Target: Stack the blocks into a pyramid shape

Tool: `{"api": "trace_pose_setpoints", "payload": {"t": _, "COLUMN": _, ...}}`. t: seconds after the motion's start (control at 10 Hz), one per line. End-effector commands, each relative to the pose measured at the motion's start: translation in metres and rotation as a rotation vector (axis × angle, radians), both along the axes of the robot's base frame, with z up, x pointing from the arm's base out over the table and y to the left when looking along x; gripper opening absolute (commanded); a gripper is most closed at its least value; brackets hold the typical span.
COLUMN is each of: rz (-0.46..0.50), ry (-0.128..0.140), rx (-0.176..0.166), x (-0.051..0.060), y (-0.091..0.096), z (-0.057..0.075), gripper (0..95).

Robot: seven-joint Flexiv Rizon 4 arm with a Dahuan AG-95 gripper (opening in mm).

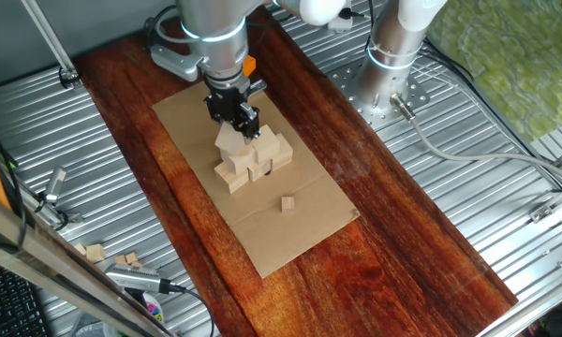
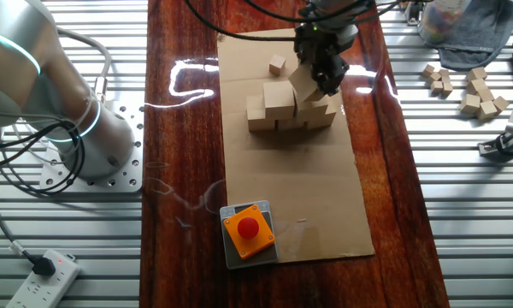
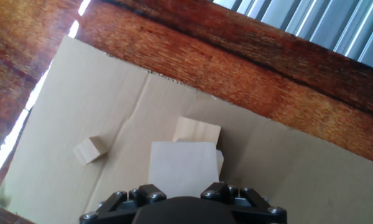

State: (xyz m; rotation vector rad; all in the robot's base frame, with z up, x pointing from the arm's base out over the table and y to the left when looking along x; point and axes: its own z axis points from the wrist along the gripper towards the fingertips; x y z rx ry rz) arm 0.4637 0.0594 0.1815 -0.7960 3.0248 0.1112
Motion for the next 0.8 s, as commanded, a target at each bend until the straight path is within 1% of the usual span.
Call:
{"api": "trace_pose_setpoints", "payload": {"t": 0.1, "rz": -0.001, "ry": -0.006, "rx": 0.0, "x": 0.0023, "y": 0.0, "z": -0.0034, "gripper": 0.0}}
{"api": "trace_pose_setpoints", "payload": {"t": 0.6, "rz": -0.007, "ry": -0.015, "rx": 0.001, "x": 0.0031, "y": 0.0002, "z": -0.006, "gripper": 0.0}}
{"api": "trace_pose_setpoints", "payload": {"t": 0.8, "rz": -0.008, "ry": -0.013, "rx": -0.001, "x": 0.0031, "y": 0.0002, "z": -0.0069, "gripper": 0.0}}
